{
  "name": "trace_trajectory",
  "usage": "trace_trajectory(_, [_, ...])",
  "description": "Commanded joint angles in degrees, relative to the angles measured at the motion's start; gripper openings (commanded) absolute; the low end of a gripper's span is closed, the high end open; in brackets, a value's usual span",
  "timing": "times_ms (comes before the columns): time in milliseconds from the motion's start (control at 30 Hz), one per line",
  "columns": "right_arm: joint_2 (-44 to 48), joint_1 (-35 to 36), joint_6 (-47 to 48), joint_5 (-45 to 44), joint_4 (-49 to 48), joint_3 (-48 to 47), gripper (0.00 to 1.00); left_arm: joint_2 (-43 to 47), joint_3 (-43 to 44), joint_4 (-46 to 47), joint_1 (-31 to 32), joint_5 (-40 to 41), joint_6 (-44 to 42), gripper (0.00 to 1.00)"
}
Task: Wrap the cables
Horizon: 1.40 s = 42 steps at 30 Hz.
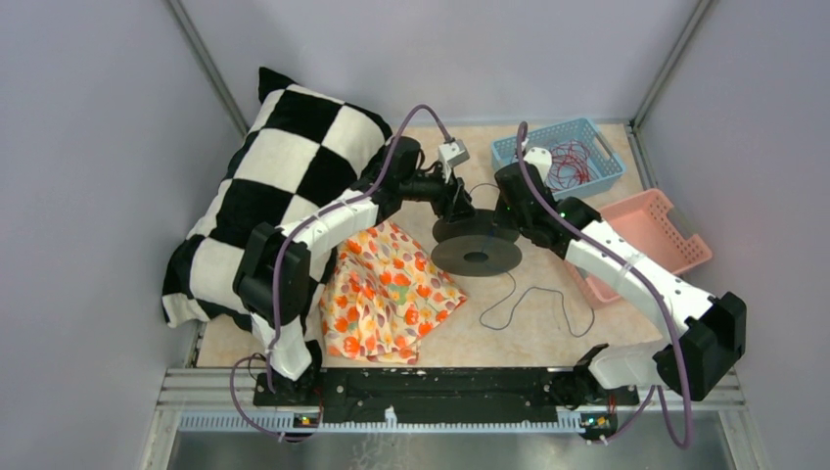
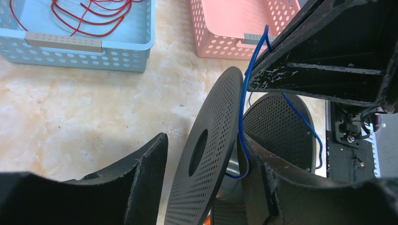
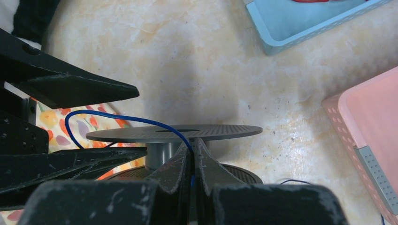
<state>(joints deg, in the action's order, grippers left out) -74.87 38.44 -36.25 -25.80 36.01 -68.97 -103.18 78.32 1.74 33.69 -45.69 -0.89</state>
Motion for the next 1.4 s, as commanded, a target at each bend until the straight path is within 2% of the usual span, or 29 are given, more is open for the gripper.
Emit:
trace_trajectory(0, [-0.12,-0.73,-0.3,0.46,-1.27,0.19,0.0,-0.85,1.05,0.9,0.18,-2.06,-2.04,0.62])
trace_trajectory(133, [0.09,-1.17,-0.69,1.03,-1.65,0.95,0.0,-0.6,0.51,0.86,0.22,-2.21,-2.12,0.65])
trace_trajectory(367, [0.38,-1.47,-0.75,1.54,-2.09,1.12,0.0,-0.95,0.6,0.03,0.19,-2.15,-3.39,0.6])
trace_trajectory(533, [0.5,-1.63,-0.67,1.74,-2.04,1.12,0.0,-0.22,-0.24,-0.74,0.2,-1.73,-4.11,0.72])
trace_trajectory(667, [0.81,-1.63,-0.66,2.06,-2.17,1.21,0.0,0.91,-1.47,-0.7,0.16,-0.73,-4.68,0.72])
trace_trajectory(733, [0.91,-1.68,-0.59,2.29,-2.24,1.3,0.0,1.22,-1.85,-0.76,0.2,-0.63,-5.03,0.67])
trace_trajectory(833, [0.96,-1.64,-0.55,2.71,-2.42,1.36,0.0,1.06,-1.43,-1.46,0.23,-1.13,-5.97,0.53])
trace_trajectory(967, [1.17,-1.67,-0.57,3.2,-2.69,1.53,0.0,0.87,-0.81,-3.87,0.24,-1.33,-6.57,0.4])
trace_trajectory(1167, [1.53,-1.67,-0.62,3.19,-2.74,1.72,0.0,1.11,-1.2,-3.43,0.21,-0.83,-5.48,0.37])
trace_trajectory(1233, [1.64,-1.67,-0.66,3.36,-2.86,1.9,0.0,1.16,-1.51,-2.84,0.26,-0.53,-5.05,0.33])
trace_trajectory(1367, [1.57,-1.67,-0.59,3.77,-3.04,2.1,0.0,1.06,-1.61,-2.18,0.24,-1.59,-4.04,0.18])
